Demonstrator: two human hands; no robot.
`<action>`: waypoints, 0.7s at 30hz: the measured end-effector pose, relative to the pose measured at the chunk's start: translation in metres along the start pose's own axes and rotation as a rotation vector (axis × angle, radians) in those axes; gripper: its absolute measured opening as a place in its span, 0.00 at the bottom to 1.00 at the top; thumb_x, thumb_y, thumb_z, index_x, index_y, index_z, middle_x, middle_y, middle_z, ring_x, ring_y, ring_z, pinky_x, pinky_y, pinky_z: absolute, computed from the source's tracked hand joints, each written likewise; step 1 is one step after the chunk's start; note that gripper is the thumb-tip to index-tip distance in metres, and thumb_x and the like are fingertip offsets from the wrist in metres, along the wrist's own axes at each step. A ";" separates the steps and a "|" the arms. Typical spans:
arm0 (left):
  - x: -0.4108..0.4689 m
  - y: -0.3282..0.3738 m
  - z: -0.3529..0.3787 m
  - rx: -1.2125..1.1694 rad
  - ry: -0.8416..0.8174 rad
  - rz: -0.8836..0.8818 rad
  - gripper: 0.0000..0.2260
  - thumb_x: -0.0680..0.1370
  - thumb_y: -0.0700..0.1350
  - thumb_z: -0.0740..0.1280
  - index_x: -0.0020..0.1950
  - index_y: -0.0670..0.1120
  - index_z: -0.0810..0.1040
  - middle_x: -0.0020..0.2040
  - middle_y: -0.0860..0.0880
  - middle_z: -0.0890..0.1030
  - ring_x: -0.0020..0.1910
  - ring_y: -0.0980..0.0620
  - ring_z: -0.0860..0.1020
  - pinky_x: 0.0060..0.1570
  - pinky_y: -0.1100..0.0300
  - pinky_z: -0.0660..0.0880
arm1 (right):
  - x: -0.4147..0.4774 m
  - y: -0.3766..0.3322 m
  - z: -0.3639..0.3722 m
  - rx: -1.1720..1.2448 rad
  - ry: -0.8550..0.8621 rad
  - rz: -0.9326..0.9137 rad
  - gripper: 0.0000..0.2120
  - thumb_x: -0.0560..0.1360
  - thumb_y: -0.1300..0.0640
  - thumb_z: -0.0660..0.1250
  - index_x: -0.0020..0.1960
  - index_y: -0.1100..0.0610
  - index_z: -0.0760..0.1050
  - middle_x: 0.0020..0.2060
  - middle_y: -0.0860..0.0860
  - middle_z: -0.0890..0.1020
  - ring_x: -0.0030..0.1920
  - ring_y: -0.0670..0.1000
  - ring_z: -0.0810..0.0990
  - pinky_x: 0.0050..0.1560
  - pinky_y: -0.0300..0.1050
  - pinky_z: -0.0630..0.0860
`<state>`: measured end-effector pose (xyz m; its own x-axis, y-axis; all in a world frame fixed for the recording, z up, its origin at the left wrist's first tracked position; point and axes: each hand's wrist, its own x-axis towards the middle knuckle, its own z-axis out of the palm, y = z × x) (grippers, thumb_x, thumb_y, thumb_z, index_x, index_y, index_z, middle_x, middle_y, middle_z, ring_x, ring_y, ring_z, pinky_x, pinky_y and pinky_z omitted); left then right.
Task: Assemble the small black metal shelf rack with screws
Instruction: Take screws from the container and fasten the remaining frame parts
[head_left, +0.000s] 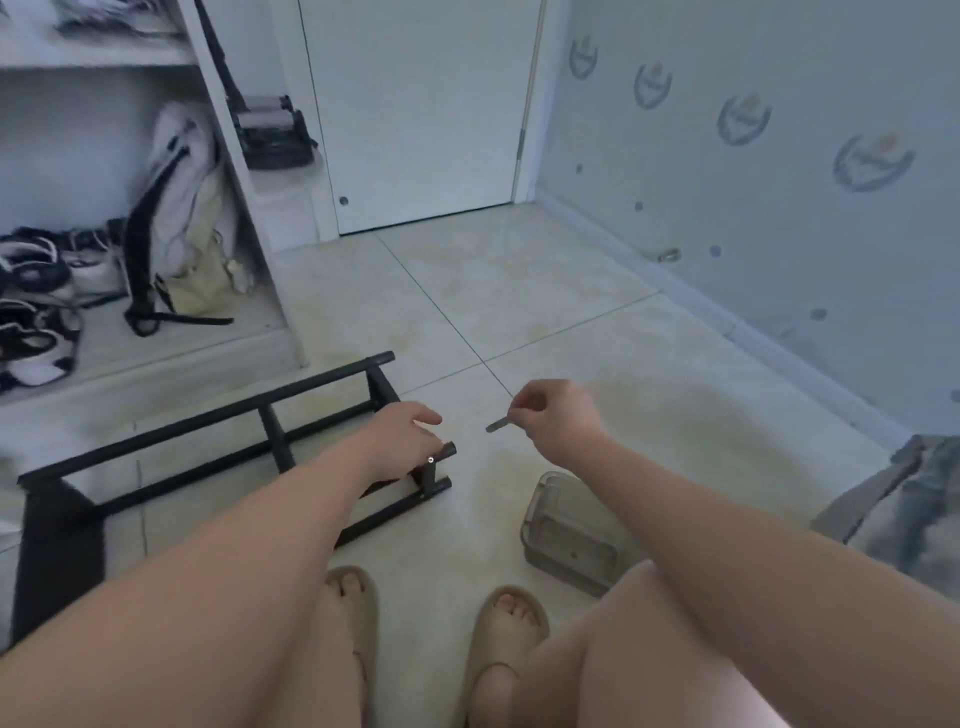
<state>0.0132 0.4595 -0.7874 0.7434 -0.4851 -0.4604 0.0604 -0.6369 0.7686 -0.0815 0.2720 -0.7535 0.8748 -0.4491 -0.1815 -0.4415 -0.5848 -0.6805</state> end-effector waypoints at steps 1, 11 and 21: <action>-0.014 0.000 -0.004 0.002 -0.007 0.024 0.17 0.78 0.38 0.66 0.67 0.46 0.74 0.50 0.45 0.81 0.40 0.49 0.76 0.34 0.61 0.69 | -0.013 -0.006 0.005 0.033 -0.025 -0.007 0.08 0.76 0.60 0.69 0.40 0.51 0.78 0.37 0.49 0.80 0.38 0.52 0.79 0.35 0.40 0.72; -0.087 -0.015 -0.030 0.120 0.006 0.214 0.08 0.79 0.40 0.67 0.44 0.50 0.83 0.38 0.52 0.86 0.36 0.56 0.80 0.39 0.62 0.74 | -0.064 -0.041 0.024 0.143 -0.230 -0.068 0.06 0.72 0.64 0.72 0.38 0.55 0.79 0.32 0.51 0.85 0.32 0.47 0.81 0.40 0.48 0.77; -0.064 -0.019 -0.044 0.416 0.034 0.254 0.06 0.79 0.45 0.67 0.43 0.52 0.79 0.36 0.59 0.80 0.38 0.57 0.77 0.39 0.62 0.72 | -0.029 -0.048 0.056 0.137 -0.328 -0.065 0.05 0.74 0.66 0.73 0.41 0.60 0.78 0.39 0.62 0.86 0.34 0.53 0.82 0.42 0.48 0.77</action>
<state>-0.0059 0.5291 -0.7533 0.7218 -0.6410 -0.2610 -0.3919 -0.6894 0.6092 -0.0745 0.3510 -0.7554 0.9273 -0.1607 -0.3380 -0.3718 -0.4992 -0.7826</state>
